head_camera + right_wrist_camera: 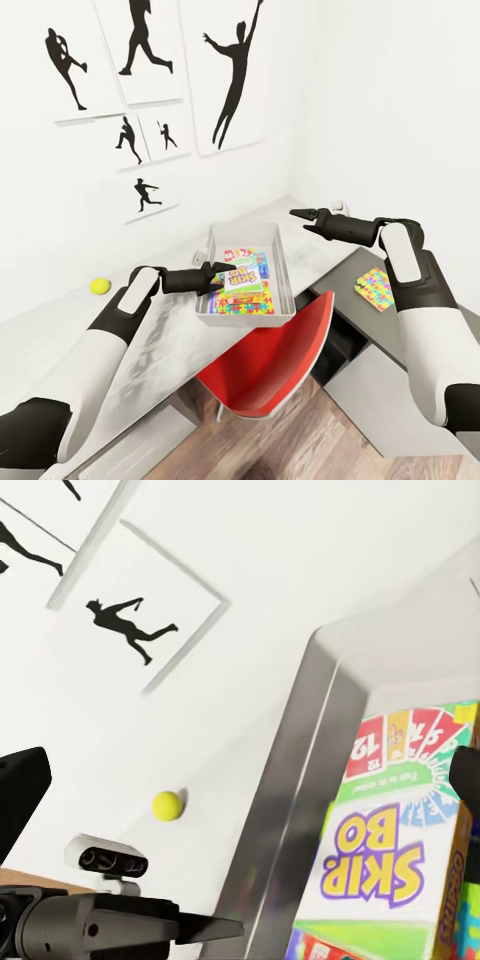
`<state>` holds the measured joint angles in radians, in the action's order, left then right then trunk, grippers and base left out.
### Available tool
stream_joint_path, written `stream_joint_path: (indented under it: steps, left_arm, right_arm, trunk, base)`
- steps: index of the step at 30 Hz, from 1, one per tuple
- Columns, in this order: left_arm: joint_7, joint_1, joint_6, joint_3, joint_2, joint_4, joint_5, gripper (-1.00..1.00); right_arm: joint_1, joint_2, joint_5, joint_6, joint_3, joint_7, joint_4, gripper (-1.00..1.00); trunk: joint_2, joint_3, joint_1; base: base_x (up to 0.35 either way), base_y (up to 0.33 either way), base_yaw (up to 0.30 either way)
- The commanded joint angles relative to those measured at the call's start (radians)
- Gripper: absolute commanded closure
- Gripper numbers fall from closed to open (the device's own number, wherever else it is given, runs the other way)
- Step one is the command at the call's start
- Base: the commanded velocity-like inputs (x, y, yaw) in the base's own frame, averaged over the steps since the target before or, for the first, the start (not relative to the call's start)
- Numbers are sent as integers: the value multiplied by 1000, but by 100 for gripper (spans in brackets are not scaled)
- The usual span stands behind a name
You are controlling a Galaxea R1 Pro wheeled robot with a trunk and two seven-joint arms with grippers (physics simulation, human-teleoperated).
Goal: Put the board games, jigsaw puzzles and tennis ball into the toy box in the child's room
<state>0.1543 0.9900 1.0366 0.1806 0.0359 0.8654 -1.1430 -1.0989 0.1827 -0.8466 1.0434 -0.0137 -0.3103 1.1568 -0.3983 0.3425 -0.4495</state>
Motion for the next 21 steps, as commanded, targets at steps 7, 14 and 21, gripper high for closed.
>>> stream_joint_path:
  steps: [7,14,21]
  left_arm:
    - [11,1,0,2,1,1,9,-100]
    - [11,1,0,1,1,2,9,-100]
    - [11,1,2,2,1,39,8,-100]
  right_arm:
    - [-1,0,11,4,-2,-10,0,-100]
    - [-1,0,11,4,-1,-10,0,-100]
    - [-1,0,11,4,-1,-10,0,-100]
  trunk:
    - [-2,-10,-1]
    - [-2,-21,-1]
    - [-2,-33,-1]
  base:
    - [-16,1,0]
    - [-1,0,0]
    - [0,0,0]
